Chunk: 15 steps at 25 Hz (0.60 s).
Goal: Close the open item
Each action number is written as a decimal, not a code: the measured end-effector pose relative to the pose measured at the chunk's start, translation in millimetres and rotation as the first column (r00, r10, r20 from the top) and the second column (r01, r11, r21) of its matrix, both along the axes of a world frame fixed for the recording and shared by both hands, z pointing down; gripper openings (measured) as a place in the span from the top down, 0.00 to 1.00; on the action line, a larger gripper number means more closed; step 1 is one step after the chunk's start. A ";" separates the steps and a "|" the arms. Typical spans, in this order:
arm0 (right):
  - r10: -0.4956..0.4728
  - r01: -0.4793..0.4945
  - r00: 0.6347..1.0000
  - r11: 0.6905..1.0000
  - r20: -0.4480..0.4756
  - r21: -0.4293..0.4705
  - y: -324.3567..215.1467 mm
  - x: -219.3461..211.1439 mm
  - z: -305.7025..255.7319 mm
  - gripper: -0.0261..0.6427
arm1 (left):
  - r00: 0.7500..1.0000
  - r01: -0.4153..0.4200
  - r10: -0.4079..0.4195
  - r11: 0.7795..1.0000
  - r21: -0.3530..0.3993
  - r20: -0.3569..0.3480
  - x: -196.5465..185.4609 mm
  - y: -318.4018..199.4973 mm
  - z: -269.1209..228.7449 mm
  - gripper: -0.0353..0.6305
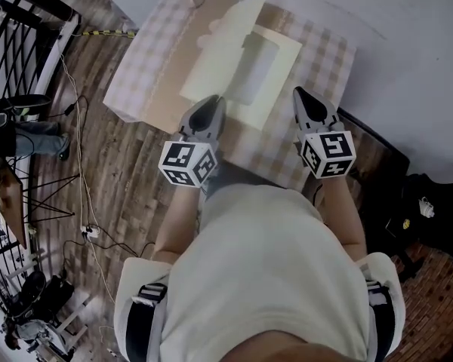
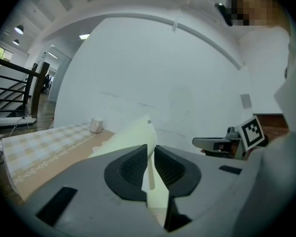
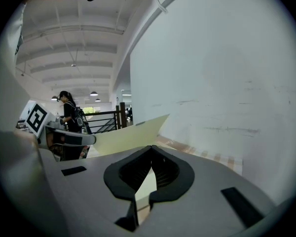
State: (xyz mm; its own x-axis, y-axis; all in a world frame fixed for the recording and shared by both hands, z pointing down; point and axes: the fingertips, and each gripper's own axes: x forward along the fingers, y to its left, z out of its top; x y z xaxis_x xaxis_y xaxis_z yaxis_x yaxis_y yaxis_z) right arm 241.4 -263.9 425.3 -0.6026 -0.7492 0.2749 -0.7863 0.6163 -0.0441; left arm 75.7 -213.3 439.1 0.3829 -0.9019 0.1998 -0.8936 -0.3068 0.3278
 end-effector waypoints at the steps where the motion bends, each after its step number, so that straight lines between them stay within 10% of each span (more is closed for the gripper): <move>1: -0.002 0.002 1.000 1.000 -0.001 0.001 -2.1 2.0 0.5 0.96 | 1.000 -0.011 0.011 1.000 -0.005 0.007 5.9 1.1 2.5 0.90; 15: -0.008 0.008 1.000 1.000 -0.001 -0.014 -38.4 14.9 18.1 0.96 | 0.988 -0.125 0.134 0.987 -0.105 0.082 62.4 20.6 50.9 0.89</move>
State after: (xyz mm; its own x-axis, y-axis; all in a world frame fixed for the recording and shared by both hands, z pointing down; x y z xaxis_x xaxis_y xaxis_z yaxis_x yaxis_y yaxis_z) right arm 256.3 -302.3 443.3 -0.6087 -0.7401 0.2861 -0.7811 0.6222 -0.0523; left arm 138.1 -192.7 490.1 0.4718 -0.8199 0.3242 -0.8754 -0.3917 0.2834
